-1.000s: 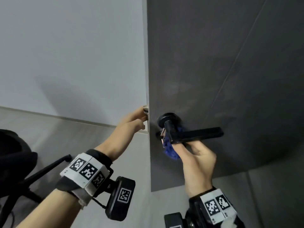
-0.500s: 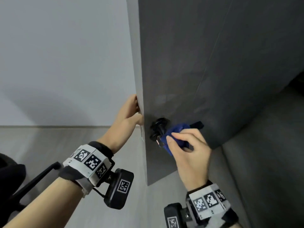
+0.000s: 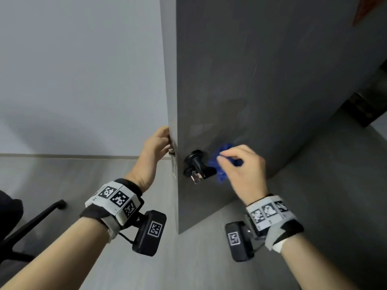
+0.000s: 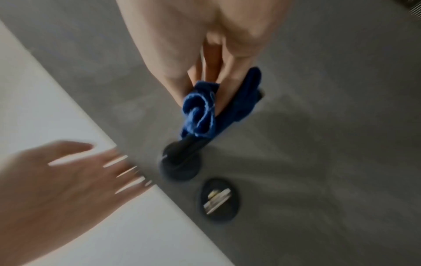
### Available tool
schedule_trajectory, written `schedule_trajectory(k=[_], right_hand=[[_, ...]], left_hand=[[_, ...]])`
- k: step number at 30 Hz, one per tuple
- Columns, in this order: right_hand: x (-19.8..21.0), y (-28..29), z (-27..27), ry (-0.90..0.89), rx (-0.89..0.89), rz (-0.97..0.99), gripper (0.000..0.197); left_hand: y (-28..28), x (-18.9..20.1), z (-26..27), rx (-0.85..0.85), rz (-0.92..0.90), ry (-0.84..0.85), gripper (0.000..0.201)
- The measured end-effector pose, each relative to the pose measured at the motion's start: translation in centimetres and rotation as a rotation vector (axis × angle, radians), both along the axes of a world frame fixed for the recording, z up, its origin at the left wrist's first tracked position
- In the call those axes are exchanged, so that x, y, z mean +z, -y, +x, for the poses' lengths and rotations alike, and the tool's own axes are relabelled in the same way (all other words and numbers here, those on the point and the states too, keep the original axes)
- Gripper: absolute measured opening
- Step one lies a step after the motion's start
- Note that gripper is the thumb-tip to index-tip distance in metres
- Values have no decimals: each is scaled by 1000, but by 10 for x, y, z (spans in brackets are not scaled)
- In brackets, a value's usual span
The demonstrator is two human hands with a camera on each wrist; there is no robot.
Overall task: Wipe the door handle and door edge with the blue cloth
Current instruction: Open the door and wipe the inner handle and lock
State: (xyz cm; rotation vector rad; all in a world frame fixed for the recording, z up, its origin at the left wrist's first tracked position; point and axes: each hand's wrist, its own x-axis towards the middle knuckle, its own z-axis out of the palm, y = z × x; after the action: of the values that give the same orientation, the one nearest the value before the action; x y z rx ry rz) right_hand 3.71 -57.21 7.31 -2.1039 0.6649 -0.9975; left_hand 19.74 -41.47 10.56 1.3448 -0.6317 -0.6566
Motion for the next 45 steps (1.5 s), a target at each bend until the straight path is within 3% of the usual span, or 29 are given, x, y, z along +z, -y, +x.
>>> schedule_trajectory(k=[5,7,9,13,16,19,23,32,37,40,45], right_hand=[[4,-54,12,-85,242,-109,6],[5,-47,3,-99,247,-148,7],[6,-27,-13,-81,143,-113,10],[21,21,-51,55,-146,273,22],[32,21,-45,244,-104,560,10],[32,-10,-40,285,-81,664,4],[20,-62,-65,132,64,328,13],[-12,-80,-117,-63,41,-294,17],[-3,-81,-164,-192,-71,-277,21],[3,-83,-201,-267,-138,-207,26],[13,-80,-266,-251,-248,-49,24]], left_hand=[[-7,6,-23,-25,9,13,41],[-9,9,-31,-46,21,13,38],[-13,12,-39,-44,50,33,35],[-18,19,-58,-101,131,129,49],[-20,27,-65,-154,167,176,61],[-23,35,-74,-177,210,197,67],[-24,42,-81,-202,243,144,60],[-18,48,-97,-359,287,204,38],[0,56,-123,-520,304,169,26],[17,60,-144,-615,350,183,32],[52,71,-196,-843,396,285,31]])
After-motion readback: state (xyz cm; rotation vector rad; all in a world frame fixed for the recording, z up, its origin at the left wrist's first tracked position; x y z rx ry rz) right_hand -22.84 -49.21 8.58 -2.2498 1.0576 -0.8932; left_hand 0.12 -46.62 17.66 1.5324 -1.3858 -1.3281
